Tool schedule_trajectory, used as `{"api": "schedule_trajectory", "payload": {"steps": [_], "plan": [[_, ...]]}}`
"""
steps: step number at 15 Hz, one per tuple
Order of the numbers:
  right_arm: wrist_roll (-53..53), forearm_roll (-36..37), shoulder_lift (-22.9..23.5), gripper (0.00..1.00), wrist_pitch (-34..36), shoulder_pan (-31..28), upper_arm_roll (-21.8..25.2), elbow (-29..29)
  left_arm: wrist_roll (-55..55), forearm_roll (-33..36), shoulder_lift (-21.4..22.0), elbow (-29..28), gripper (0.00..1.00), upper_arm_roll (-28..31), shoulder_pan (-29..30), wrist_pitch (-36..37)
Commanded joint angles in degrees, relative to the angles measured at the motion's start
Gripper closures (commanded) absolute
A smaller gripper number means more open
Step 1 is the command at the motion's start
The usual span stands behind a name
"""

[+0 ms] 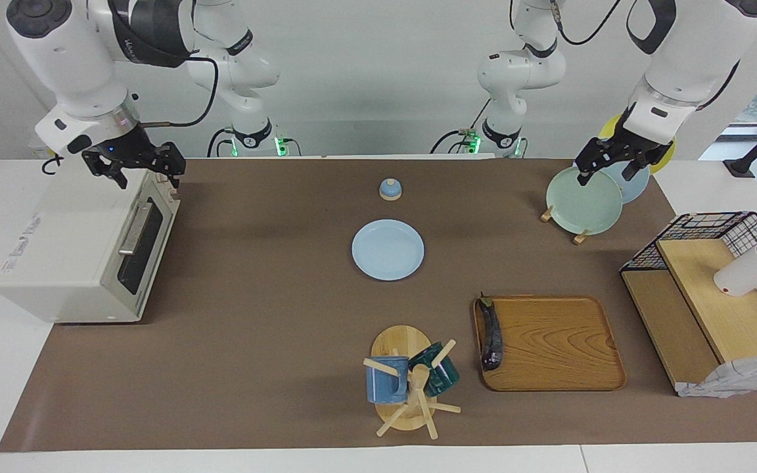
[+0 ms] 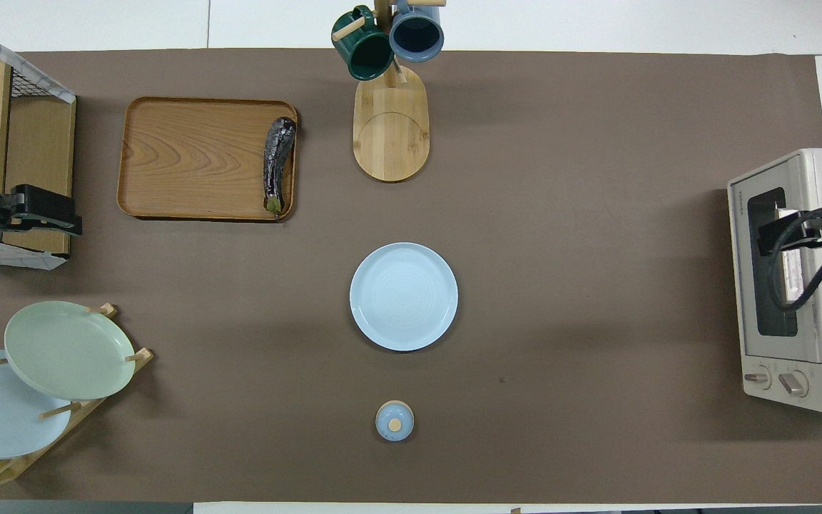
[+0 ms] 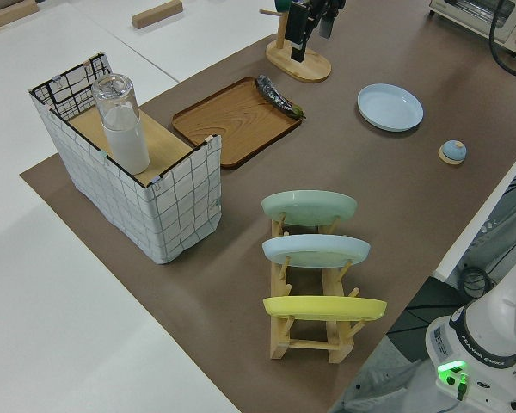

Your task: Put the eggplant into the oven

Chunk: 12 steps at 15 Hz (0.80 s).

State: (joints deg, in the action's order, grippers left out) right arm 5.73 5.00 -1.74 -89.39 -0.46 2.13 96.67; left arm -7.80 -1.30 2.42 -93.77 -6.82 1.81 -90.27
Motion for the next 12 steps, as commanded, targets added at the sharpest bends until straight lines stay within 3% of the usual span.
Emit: {"api": "schedule_trajectory", "payload": {"steps": [1, 8, 12], "plan": [[0.6, -1.31, -1.16, 0.0, 0.09, -0.42, -0.02, 1.15, -0.55, -0.64, -0.75, 1.23, 0.0, -0.3, 0.47, -0.34], [0.51, -1.31, -1.07, 0.0, -0.26, -0.51, -0.02, 1.15, -0.73, -0.64, -0.14, -0.09, 0.0, -0.3, 0.38, -0.52], [1.03, -1.49, -1.16, 0.0, 0.09, 0.19, -0.54, 1.15, -1.34, -0.64, -0.05, -1.23, 0.0, -0.56, -0.76, -4.37]]}}
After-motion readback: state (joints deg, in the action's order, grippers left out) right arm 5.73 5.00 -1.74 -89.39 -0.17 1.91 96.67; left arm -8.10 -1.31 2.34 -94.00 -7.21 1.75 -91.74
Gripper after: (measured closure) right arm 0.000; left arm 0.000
